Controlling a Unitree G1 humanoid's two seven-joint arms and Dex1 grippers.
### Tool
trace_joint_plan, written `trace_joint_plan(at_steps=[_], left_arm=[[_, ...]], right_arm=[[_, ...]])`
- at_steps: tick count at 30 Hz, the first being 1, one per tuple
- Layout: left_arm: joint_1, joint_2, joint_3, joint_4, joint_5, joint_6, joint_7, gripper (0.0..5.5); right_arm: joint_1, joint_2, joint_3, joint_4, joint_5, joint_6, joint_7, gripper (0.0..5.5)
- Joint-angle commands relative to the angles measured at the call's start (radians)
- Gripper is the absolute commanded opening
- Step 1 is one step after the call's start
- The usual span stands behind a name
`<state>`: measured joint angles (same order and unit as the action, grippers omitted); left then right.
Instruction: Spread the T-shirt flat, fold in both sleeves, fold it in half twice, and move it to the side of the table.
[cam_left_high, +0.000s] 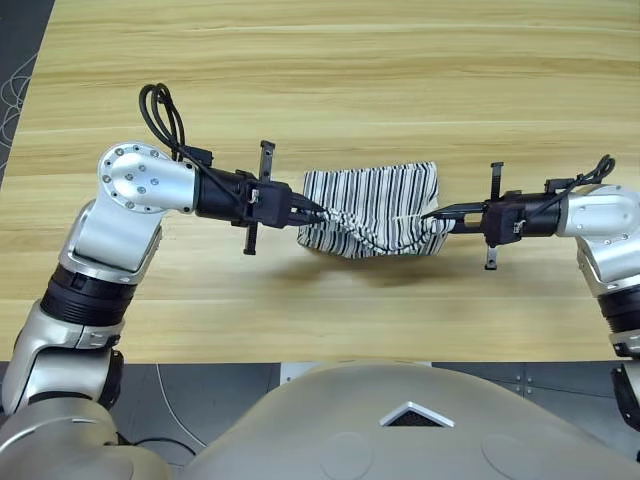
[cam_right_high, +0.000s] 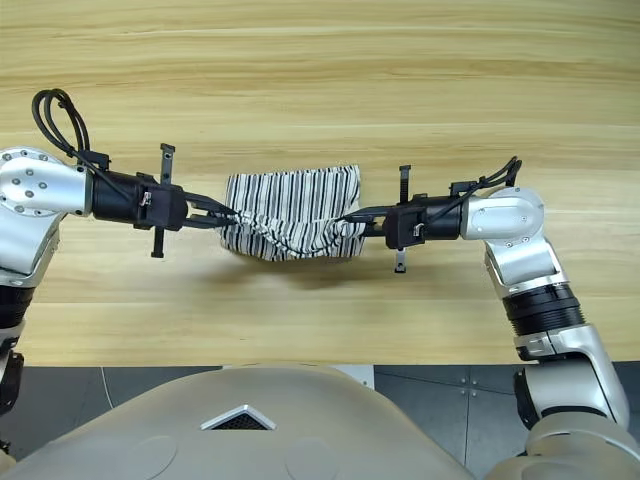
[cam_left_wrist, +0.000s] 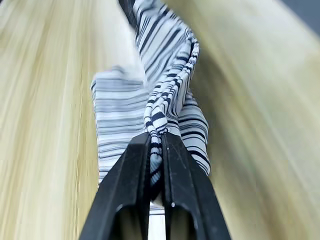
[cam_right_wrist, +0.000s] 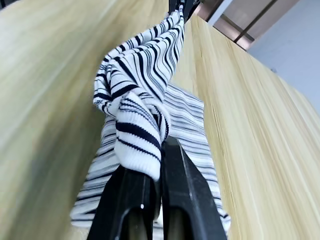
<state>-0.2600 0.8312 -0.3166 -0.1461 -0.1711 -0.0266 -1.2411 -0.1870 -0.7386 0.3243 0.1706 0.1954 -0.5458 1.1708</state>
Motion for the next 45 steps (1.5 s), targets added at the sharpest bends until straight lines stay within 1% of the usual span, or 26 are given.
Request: trace_joint_plan(at_steps=[1, 11, 17, 24, 25, 26, 27, 29, 31, 34, 37, 40, 41, 42, 43, 44, 45], left_arm=[[-0.043, -0.024, 0.007, 0.089, 0.035, -0.038, 0.007, 0.19], [-0.118, -0.12, 0.004, 0.246, 0.104, -0.081, 0.051, 0.19], [-0.186, -0.184, -0.003, 0.395, 0.175, -0.148, 0.102, 0.19], [-0.217, -0.208, -0.01, 0.571, 0.244, -0.207, 0.128, 0.19], [-0.222, -0.216, -0.008, 0.596, 0.251, -0.213, 0.14, 0.53], [-0.228, -0.224, -0.005, 0.62, 0.257, -0.212, 0.153, 0.6], [-0.234, -0.231, -0.002, 0.638, 0.263, -0.218, 0.161, 0.83], [-0.255, -0.242, 0.009, 0.679, 0.279, -0.238, 0.2, 1.08], [-0.281, -0.251, 0.018, 0.726, 0.301, -0.265, 0.253, 1.45], [-0.309, -0.263, 0.032, 0.777, 0.313, -0.3, 0.311, 1.49], [-0.335, -0.275, 0.039, 0.823, 0.327, -0.326, 0.366, 1.49], [-0.354, -0.285, 0.044, 0.867, 0.338, -0.349, 0.405, 1.49], [-0.358, -0.288, 0.045, 0.88, 0.341, -0.356, 0.414, 1.49], [-0.36, -0.289, 0.045, 0.891, 0.343, -0.364, 0.421, 1.49], [-0.361, -0.288, 0.046, 0.901, 0.347, -0.372, 0.428, 1.49], [-0.362, -0.287, 0.049, 0.909, 0.348, -0.377, 0.434, 1.49], [-0.363, -0.283, 0.052, 0.919, 0.351, -0.386, 0.443, 1.49]], right_arm=[[-0.048, 0.033, -0.028, 0.046, -0.057, -0.003, -0.045, 0.1], [-0.126, 0.113, -0.052, 0.151, -0.145, 0.002, -0.158, 0.1], [-0.136, 0.165, -0.032, 0.19, -0.207, -0.026, -0.219, 0.1], [-0.136, 0.19, -0.021, 0.249, -0.244, -0.022, -0.236, 0.1], [-0.138, 0.189, -0.023, 0.263, -0.254, -0.016, -0.243, 0.38], [-0.138, 0.191, -0.029, 0.276, -0.256, -0.012, -0.253, 0.47], [-0.139, 0.193, -0.032, 0.284, -0.256, -0.011, -0.257, 0.72], [-0.145, 0.202, -0.047, 0.301, -0.249, -0.004, -0.275, 1.0], [-0.148, 0.21, -0.058, 0.316, -0.24, 0.001, -0.29, 1.44], [-0.143, 0.234, -0.068, 0.343, -0.236, 0.004, -0.318, 1.91], [-0.148, 0.268, -0.084, 0.369, -0.223, 0.02, -0.344, 2.47], [-0.171, 0.308, -0.093, 0.415, -0.235, 0.032, -0.39, 3.17], [-0.182, 0.32, -0.098, 0.437, -0.245, 0.041, -0.415, 3.28], [-0.191, 0.325, -0.099, 0.455, -0.256, 0.045, -0.433, 3.53], [-0.198, 0.327, -0.103, 0.472, -0.261, 0.051, -0.452, 3.62], [-0.203, 0.326, -0.108, 0.484, -0.263, 0.054, -0.463, 3.87], [-0.208, 0.321, -0.117, 0.496, -0.265, 0.062, -0.478, 3.99]])
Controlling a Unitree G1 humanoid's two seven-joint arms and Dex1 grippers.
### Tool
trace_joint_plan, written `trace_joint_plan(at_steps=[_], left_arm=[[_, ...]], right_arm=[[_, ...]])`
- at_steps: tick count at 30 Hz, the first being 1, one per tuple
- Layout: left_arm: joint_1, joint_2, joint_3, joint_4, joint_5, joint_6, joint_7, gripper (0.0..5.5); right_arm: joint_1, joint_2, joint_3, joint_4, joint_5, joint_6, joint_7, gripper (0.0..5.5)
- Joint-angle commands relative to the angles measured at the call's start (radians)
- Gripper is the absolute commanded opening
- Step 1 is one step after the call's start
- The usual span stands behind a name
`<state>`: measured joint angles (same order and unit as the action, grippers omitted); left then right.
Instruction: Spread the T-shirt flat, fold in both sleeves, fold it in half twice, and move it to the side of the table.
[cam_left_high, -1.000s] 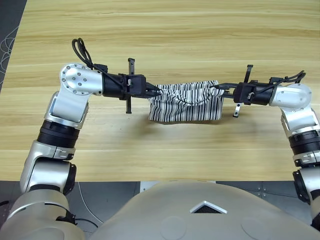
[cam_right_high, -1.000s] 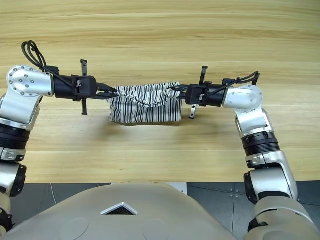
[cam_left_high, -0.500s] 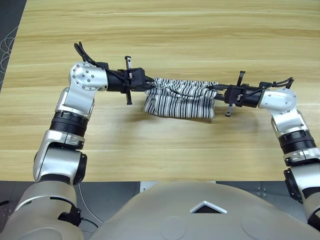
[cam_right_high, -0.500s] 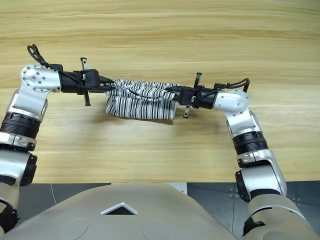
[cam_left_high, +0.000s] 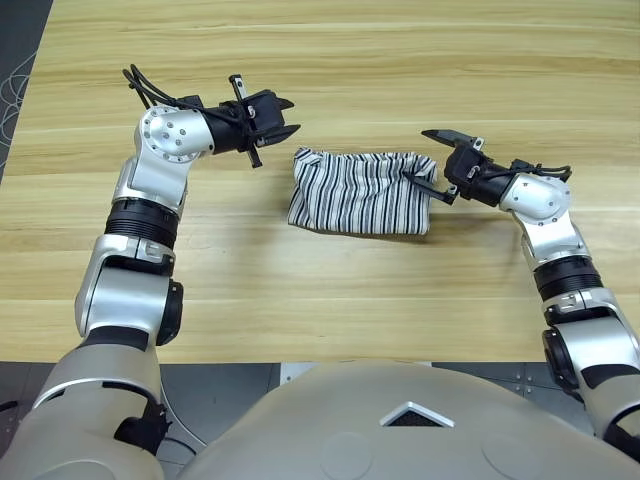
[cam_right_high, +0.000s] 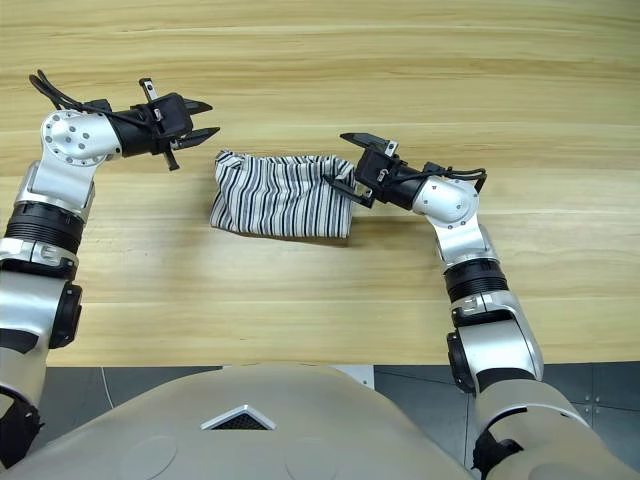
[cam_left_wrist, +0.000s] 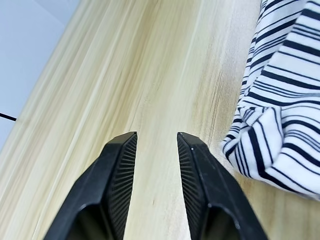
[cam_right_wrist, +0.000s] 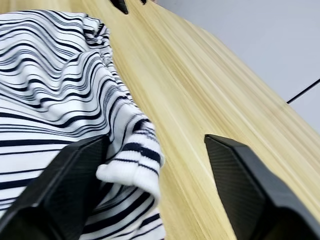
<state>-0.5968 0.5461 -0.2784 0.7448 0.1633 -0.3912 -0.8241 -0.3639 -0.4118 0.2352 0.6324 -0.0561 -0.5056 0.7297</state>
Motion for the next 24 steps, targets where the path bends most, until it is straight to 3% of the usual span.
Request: trace_joint_plan(at_steps=[1, 9, 11, 19, 24], left_arm=[[-0.026, 0.005, 0.017, 0.035, 0.017, -0.027, 0.035, 1.49], [-0.005, 0.019, 0.051, 0.066, 0.011, -0.074, 0.097, 1.49], [0.029, 0.021, 0.068, 0.016, -0.02, -0.075, 0.081, 1.49], [0.421, 0.142, 0.122, -0.589, -0.227, 0.066, -0.098, 1.49], [0.556, 0.176, 0.14, -0.758, -0.24, 0.118, -0.093, 1.49]], right_arm=[[-0.038, -0.011, -0.034, 0.047, -0.016, 0.025, -0.047, 4.14], [-0.094, -0.042, -0.076, 0.16, -0.066, 0.033, -0.168, 5.48], [-0.07, -0.031, -0.089, 0.092, -0.034, 0.014, -0.159, 5.48], [0.012, 0.014, -0.083, -0.199, -0.002, -0.021, -0.169, 5.48], [0.032, 0.071, -0.009, -0.274, 0.0, -0.009, -0.13, 4.53]])
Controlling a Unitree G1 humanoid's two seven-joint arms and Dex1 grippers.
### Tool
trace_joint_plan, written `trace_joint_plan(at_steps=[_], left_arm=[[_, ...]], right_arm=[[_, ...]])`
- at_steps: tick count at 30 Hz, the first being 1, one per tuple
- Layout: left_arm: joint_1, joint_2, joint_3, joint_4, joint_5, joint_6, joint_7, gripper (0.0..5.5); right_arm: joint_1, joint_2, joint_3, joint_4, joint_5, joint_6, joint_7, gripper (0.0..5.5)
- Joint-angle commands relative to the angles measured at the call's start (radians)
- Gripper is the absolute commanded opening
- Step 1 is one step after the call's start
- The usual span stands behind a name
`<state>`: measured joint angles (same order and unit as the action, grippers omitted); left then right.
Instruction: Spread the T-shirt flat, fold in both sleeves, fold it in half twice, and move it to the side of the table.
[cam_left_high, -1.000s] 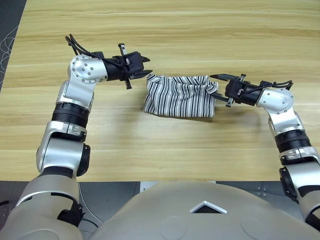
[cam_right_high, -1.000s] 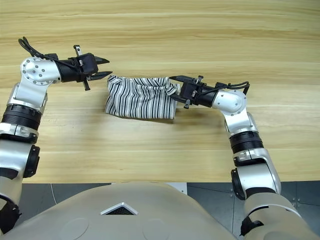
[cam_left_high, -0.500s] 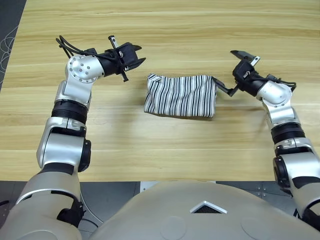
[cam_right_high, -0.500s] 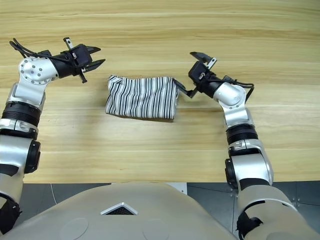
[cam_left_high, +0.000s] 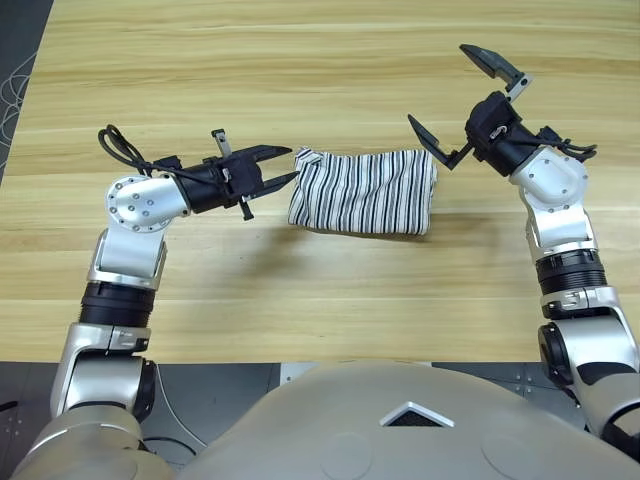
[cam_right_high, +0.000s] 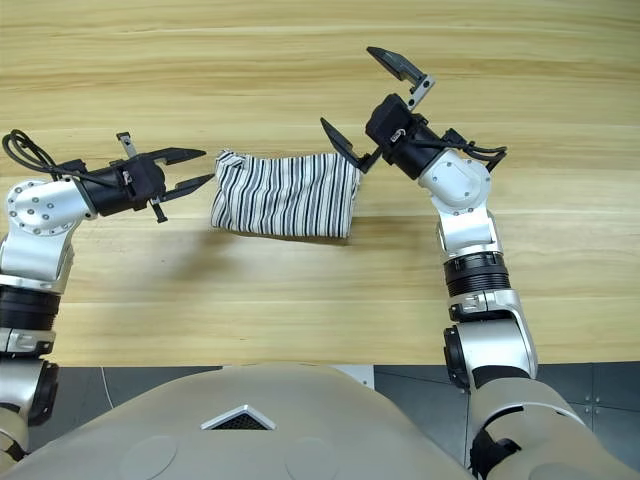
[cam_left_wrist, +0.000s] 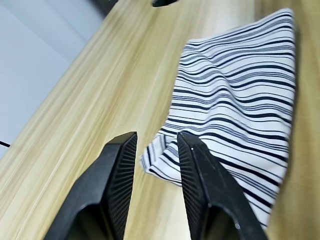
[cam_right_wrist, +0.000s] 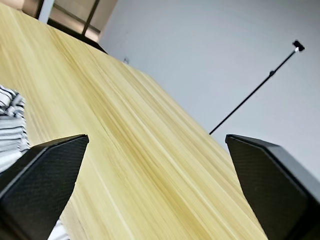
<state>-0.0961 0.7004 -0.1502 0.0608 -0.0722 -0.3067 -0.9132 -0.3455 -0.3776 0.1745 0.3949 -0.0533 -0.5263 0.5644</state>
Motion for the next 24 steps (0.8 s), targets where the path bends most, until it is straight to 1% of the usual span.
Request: trace_joint_plan(at_steps=[1, 2, 4, 6, 9, 14, 24], left_arm=[[0.07, 0.02, 0.008, -0.089, -0.001, 0.038, 0.0, 1.49], [0.081, 0.014, 0.001, -0.098, 0.004, 0.045, 0.003, 1.49], [0.085, -0.006, -0.013, -0.089, 0.017, 0.049, 0.015, 1.49], [0.078, -0.024, -0.025, -0.069, 0.027, 0.05, 0.023, 1.49], [0.058, -0.049, -0.029, -0.022, 0.044, 0.042, 0.043, 1.49], [0.03, -0.073, -0.018, 0.066, 0.053, 0.017, 0.068, 1.49], [0.03, -0.084, -0.018, 0.101, 0.055, -0.003, 0.074, 1.49]], right_arm=[[0.017, 0.054, 0.074, -0.039, -0.008, 0.018, 0.044, 4.29], [0.019, 0.072, 0.097, -0.034, -0.018, 0.02, 0.047, 4.07], [0.018, 0.112, 0.158, -0.004, -0.056, 0.026, 0.056, 3.86], [0.014, 0.143, 0.2, 0.024, -0.083, 0.027, 0.059, 3.86], [-0.009, 0.177, 0.227, 0.079, -0.107, 0.021, 0.05, 3.86], [-0.06, 0.218, 0.248, 0.191, -0.139, -0.002, 0.029, 3.86], [-0.15, 0.244, 0.233, 0.384, -0.175, -0.048, -0.029, 3.86]])
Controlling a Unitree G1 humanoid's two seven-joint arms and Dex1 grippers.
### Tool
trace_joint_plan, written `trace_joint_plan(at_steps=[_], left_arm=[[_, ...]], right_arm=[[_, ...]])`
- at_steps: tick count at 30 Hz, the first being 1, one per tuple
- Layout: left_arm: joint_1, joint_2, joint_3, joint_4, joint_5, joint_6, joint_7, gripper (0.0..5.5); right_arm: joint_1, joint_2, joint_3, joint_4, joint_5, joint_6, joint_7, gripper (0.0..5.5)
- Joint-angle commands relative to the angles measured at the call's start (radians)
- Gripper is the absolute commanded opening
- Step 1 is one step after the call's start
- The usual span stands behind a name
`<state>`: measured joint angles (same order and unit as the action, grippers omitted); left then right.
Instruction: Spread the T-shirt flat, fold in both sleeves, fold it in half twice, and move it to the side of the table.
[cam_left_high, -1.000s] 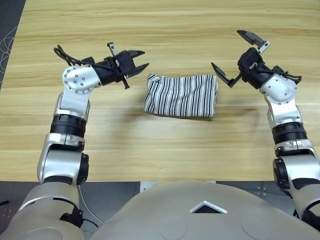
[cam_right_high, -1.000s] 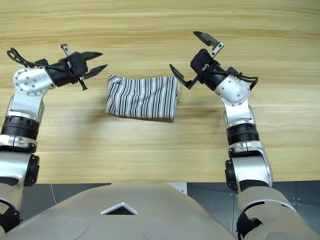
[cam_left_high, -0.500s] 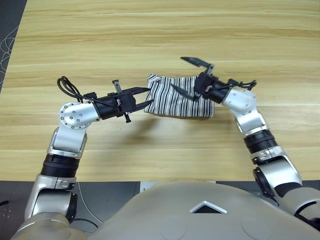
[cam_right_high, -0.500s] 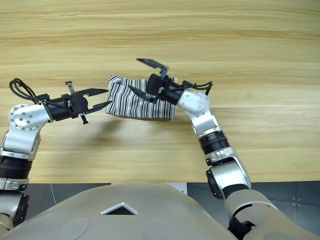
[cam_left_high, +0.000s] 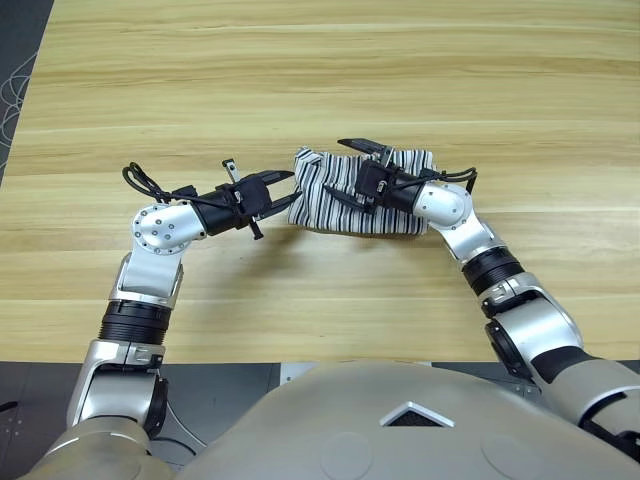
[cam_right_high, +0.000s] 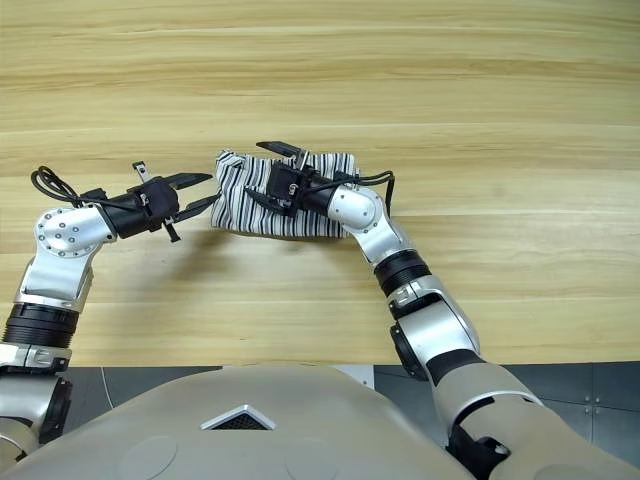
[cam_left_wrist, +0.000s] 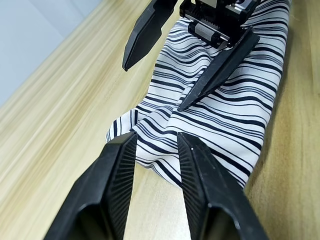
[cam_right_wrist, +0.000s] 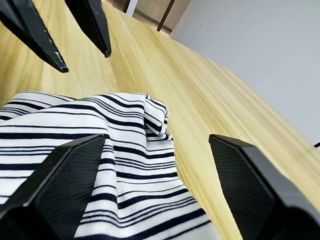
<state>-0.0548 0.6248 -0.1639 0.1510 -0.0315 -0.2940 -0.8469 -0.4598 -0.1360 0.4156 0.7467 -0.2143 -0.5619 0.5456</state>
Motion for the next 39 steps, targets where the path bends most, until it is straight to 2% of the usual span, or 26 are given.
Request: trace_joint_plan(at_steps=[1, 9, 15, 19, 24, 29, 34, 36, 39], left_arm=[[-0.011, -0.014, -0.01, 0.017, 0.018, -0.018, 0.009, 1.49], [-0.039, -0.109, -0.084, 0.121, 0.076, -0.035, 0.035, 1.49], [-0.048, -0.114, -0.07, 0.184, 0.082, -0.054, 0.047, 1.49], [-0.045, -0.12, -0.066, 0.211, 0.074, -0.067, 0.051, 1.49], [-0.016, -0.125, -0.065, 0.157, 0.057, -0.06, 0.051, 1.49], [0.041, -0.096, -0.024, -0.061, -0.058, 0.002, 0.012, 1.49], [0.101, -0.052, 0.041, -0.287, -0.225, 0.096, -0.034, 1.49], [0.088, -0.066, 0.056, -0.267, -0.269, 0.107, -0.042, 1.49], [0.017, -0.119, 0.057, -0.108, -0.235, 0.102, 0.008, 1.49]], right_arm=[[-0.04, 0.002, -0.01, 0.038, -0.013, -0.016, -0.011, 3.86], [-0.035, 0.004, -0.008, 0.027, -0.008, -0.025, -0.002, 3.86], [-0.023, 0.004, -0.001, 0.012, -0.014, -0.014, 0.002, 3.86], [-0.044, -0.023, 0.042, 0.081, -0.128, 0.045, -0.065, 3.86], [-0.046, -0.091, 0.134, 0.189, -0.274, 0.099, -0.095, 3.86], [-0.053, -0.133, 0.18, 0.248, -0.325, 0.14, -0.129, 3.86], [-0.09, -0.159, 0.15, 0.319, -0.299, 0.189, -0.203, 3.86], [-0.111, -0.189, 0.108, 0.375, -0.27, 0.225, -0.242, 3.86], [-0.134, -0.284, 0.021, 0.463, -0.214, 0.262, -0.286, 3.86]])
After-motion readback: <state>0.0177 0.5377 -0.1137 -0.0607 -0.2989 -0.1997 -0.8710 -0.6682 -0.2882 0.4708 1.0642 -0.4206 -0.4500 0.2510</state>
